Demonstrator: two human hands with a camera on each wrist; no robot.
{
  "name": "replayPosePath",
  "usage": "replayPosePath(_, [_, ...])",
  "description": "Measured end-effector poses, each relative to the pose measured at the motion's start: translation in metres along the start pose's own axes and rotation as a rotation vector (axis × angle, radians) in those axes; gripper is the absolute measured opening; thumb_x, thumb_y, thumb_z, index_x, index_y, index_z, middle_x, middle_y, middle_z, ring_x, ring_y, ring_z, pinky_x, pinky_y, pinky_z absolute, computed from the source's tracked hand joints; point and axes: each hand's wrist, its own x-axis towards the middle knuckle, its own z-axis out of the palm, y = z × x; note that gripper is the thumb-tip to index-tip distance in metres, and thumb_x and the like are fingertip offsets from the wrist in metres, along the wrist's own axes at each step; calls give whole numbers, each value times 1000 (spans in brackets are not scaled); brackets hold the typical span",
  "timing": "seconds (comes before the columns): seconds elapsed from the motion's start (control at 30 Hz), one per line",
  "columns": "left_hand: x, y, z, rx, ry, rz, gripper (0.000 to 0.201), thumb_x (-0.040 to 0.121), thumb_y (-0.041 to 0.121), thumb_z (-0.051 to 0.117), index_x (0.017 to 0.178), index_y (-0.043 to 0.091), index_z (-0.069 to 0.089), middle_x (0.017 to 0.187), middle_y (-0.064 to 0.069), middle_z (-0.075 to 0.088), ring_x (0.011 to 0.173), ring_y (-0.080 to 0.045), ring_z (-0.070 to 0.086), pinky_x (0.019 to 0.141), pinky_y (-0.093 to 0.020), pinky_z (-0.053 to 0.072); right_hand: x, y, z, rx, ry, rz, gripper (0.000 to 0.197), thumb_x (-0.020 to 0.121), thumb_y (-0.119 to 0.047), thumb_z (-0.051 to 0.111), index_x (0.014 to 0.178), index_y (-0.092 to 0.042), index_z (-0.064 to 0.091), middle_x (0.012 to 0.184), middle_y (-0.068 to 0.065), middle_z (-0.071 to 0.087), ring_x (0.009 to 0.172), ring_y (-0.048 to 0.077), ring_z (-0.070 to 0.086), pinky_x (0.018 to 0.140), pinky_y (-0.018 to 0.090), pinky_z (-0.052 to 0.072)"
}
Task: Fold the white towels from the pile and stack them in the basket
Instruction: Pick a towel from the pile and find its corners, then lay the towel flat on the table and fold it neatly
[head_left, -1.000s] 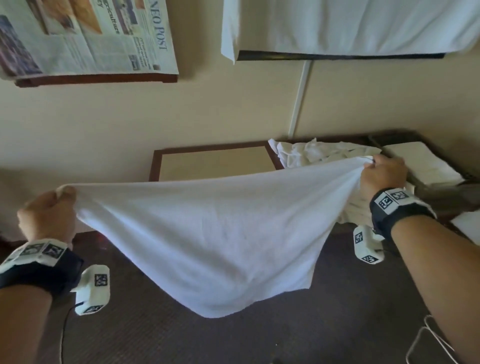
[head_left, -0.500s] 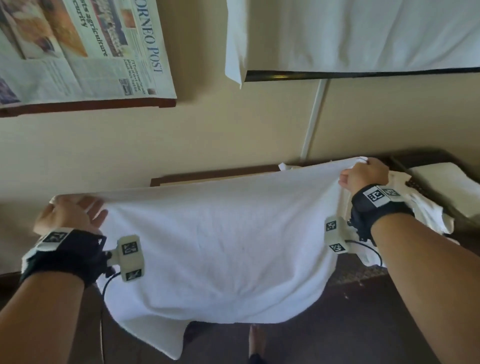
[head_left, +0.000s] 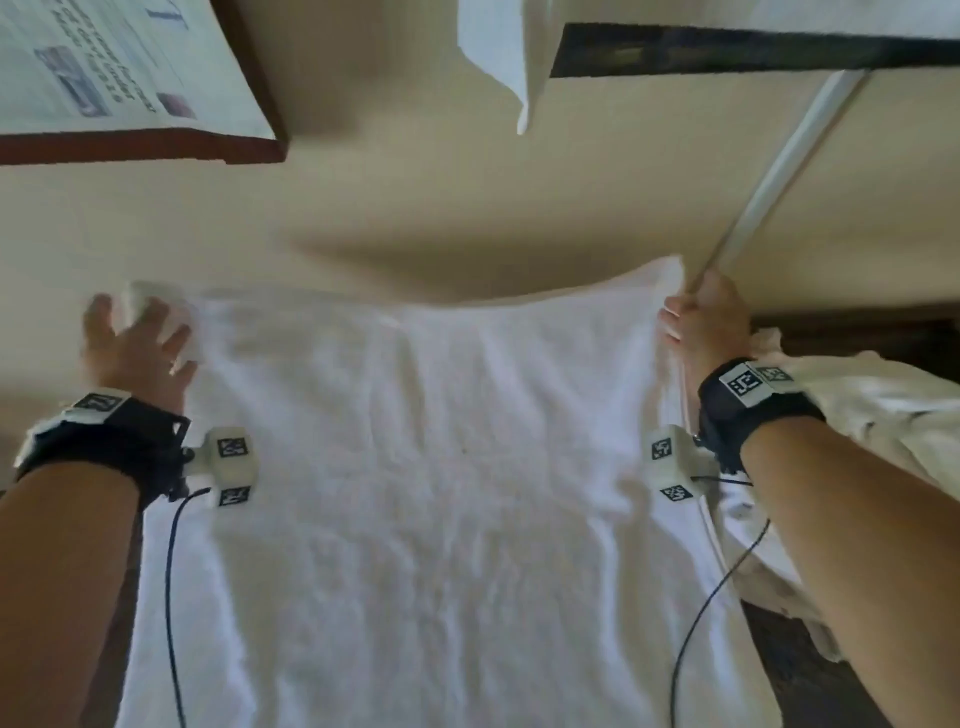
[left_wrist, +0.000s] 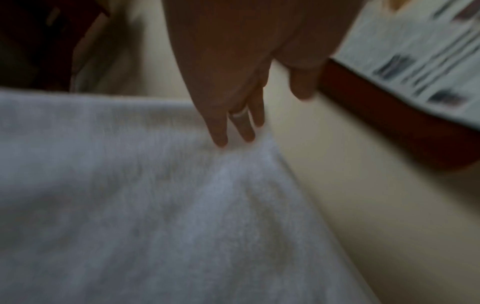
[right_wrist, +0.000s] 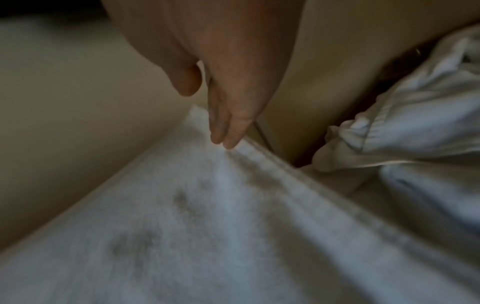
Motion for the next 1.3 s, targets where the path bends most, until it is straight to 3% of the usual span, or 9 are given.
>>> replayPosePath(0.07, [-6, -36, 0, 472, -182, -17, 59, 94, 48, 62, 147, 37, 40, 145, -4, 53, 126, -22, 52, 110, -43, 33, -12, 35, 8, -473, -124, -36, 41, 100, -26, 47, 141, -20, 41, 112, 7, 57, 96, 16, 61, 85, 28, 46])
replayPosePath(0.13, [-20, -83, -15, 1028, -358, -67, 73, 89, 30, 76, 152, 24, 41, 154, -15, 45, 138, -31, 45, 116, -46, 32, -35, 85, 10, -1054, -304, -97, 43, 98, -24, 46, 141, -20, 47, 133, 9, 58, 118, 30, 55, 98, 36, 44])
replayPosePath(0.23, [-39, -135, -35, 1532, -582, -129, 75, 92, 40, 71, 155, 32, 33, 168, -3, 16, 151, -30, 22, 120, -44, 21, -61, 135, 18, -1421, -530, -109, 53, 92, -40, 48, 143, -29, 36, 145, 8, 37, 124, 36, 42, 93, 45, 48])
replayPosePath(0.4, [-10, -142, -9, 1582, -591, -83, 77, 93, 52, 63, 157, 44, 21, 169, 8, -5, 155, -30, 1, 123, -54, 12, -33, 141, 40, -1566, -467, -84, 70, 90, -55, 42, 148, -23, 20, 153, 28, 18, 133, 45, 28, 105, 50, 38])
replayPosePath(0.7, [40, -141, 43, 1483, -485, 141, 70, 94, 37, 68, 155, 22, 37, 167, -4, 20, 152, -26, 22, 124, -42, 17, 26, 136, 51, -1454, -418, 8, 75, 93, -55, 44, 154, -24, 15, 163, 17, -6, 147, 42, 5, 117, 54, 20])
replayPosePath(0.8, [4, -148, 21, 1477, -472, 163, 64, 96, 37, 65, 153, 22, 40, 167, -3, 19, 152, -25, 22, 124, -44, 19, 0, 147, 35, -1386, -430, -27, 73, 95, -48, 46, 155, -24, 14, 164, 12, -6, 149, 37, -2, 121, 51, 12])
replayPosePath(1.03, [-122, -153, -68, 1583, -558, 195, 64, 96, 45, 59, 153, 23, 41, 166, -9, 21, 150, -32, 25, 118, -54, 30, -123, 166, -28, -1497, -479, -93, 62, 91, -44, 44, 146, -28, 19, 158, 10, 9, 143, 37, 22, 100, 53, 46])
replayPosePath(1.17, [-186, -157, -119, 1693, -609, 144, 76, 92, 68, 44, 158, 36, 25, 168, -6, 10, 151, -36, 19, 114, -59, 34, -194, 173, -60, -1548, -554, 35, 69, 95, -47, 42, 151, -35, 4, 162, 9, -2, 147, 36, 16, 107, 52, 40])
replayPosePath(1.3, [-204, -163, -141, 1770, -671, 107, 90, 83, 82, 28, 159, 43, 2, 169, -7, -9, 154, -38, 7, 116, -61, 29, -225, 176, -72, -1568, -636, 156, 91, 89, -69, 44, 152, -37, -14, 161, 15, -18, 149, 42, -2, 110, 54, 35])
